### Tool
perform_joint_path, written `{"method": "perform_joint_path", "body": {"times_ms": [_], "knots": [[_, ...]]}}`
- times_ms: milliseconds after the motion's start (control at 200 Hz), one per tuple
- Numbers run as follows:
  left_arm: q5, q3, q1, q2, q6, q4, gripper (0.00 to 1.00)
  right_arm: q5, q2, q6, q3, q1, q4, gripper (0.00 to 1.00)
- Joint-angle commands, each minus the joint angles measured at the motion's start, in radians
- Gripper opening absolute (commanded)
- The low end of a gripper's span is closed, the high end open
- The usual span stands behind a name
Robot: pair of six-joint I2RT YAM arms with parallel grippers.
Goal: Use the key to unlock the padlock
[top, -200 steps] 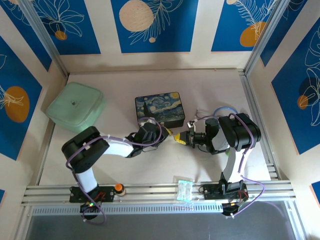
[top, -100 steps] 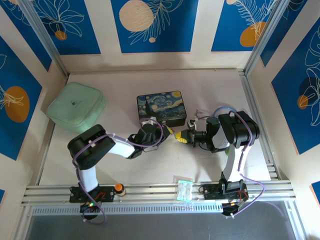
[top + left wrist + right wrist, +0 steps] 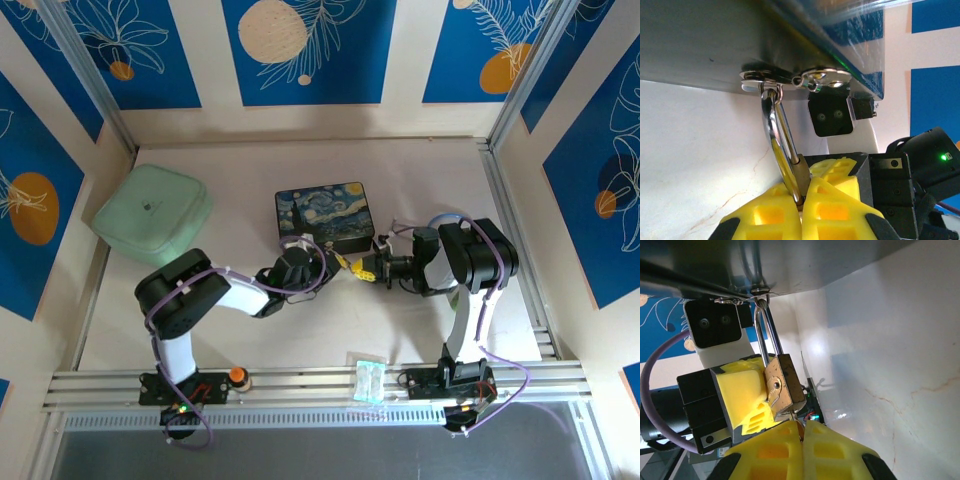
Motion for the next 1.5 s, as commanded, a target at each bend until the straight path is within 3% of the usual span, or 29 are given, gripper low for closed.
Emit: {"method": "perform_joint_path", "body": {"times_ms": [0,190,800,1006,1201,1401,1476,1496], "knots": [[0.172,0.005,-0.022,-0.018,-0.053,0.091,0.00,0.001,-0.006,-0.047,0.025,-0.012,-0.078,0.02],[0.170,0.014,-0.022,-0.029,-0.047,0.060,0.00,0.064,-0.045,-0.036,0.016,0.003,-0.082,0.03],[0.123,0.022,0.015,-0.037,-0.005,-0.075,0.00,0.188,-0.143,-0.042,-0.072,0.032,-0.056,0.20],[0.101,0.040,0.025,-0.046,0.029,-0.137,0.00,0.288,-0.298,-0.249,-0.086,0.041,-0.395,0.26],[0.089,0.053,0.027,-0.066,0.055,-0.223,0.00,0.496,-0.441,-0.473,0.002,0.105,-0.824,0.42],[0.089,0.047,0.027,-0.060,0.048,-0.211,0.00,0.710,-0.544,-0.567,0.024,0.168,-0.987,0.48],[0.084,0.048,0.027,-0.076,0.063,-0.252,0.00,0.847,-0.611,-0.619,0.022,0.223,-1.026,0.64],[0.082,0.049,0.027,-0.082,0.070,-0.269,0.00,0.885,-0.632,-0.632,0.022,0.240,-1.036,0.77]]}}
